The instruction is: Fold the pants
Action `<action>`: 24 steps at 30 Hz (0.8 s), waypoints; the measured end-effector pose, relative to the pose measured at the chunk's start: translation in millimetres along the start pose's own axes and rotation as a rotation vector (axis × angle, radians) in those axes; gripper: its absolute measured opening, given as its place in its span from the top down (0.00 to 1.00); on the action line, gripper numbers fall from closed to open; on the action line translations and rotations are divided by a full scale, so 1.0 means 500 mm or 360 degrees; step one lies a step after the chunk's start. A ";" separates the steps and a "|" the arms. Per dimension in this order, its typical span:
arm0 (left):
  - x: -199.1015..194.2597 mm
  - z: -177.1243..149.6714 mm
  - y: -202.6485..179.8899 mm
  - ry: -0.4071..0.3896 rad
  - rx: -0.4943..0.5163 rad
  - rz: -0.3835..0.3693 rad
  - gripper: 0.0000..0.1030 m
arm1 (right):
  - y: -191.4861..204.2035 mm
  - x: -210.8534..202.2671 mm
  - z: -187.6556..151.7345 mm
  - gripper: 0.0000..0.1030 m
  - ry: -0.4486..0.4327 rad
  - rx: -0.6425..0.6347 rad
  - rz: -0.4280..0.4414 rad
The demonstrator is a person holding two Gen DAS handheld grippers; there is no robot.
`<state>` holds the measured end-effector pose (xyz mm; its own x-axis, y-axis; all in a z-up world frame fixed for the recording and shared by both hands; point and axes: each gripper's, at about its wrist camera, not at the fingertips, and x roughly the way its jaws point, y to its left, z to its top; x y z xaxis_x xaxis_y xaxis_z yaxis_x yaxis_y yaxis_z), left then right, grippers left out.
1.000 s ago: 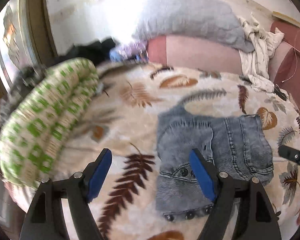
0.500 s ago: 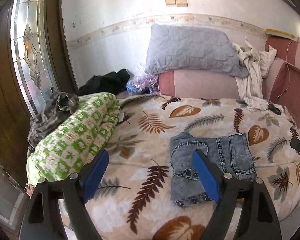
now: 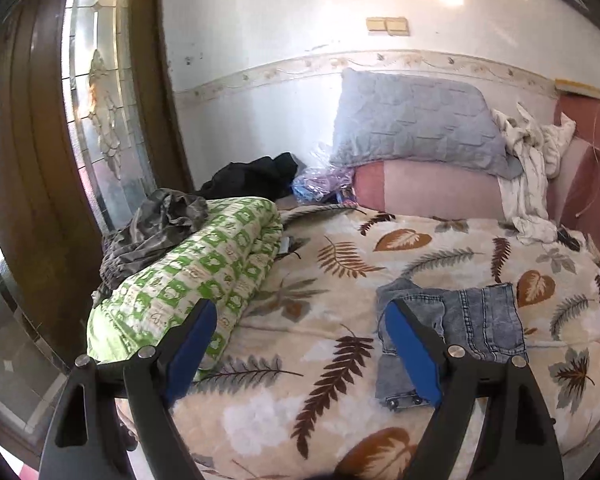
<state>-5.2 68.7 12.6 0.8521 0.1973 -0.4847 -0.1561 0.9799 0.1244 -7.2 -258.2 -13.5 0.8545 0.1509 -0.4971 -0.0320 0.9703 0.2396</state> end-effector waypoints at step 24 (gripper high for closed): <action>-0.093 -0.007 0.100 -0.0116 -0.0095 0.0053 0.16 | 0.172 -0.052 -0.028 0.04 -0.0045 -0.0188 0.0171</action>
<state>-54.5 108.6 38.2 0.8797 0.2292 -0.4166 -0.2125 0.9733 0.0867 -39.4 -176.1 8.3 0.8570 0.2513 -0.4500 -0.1833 0.9646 0.1896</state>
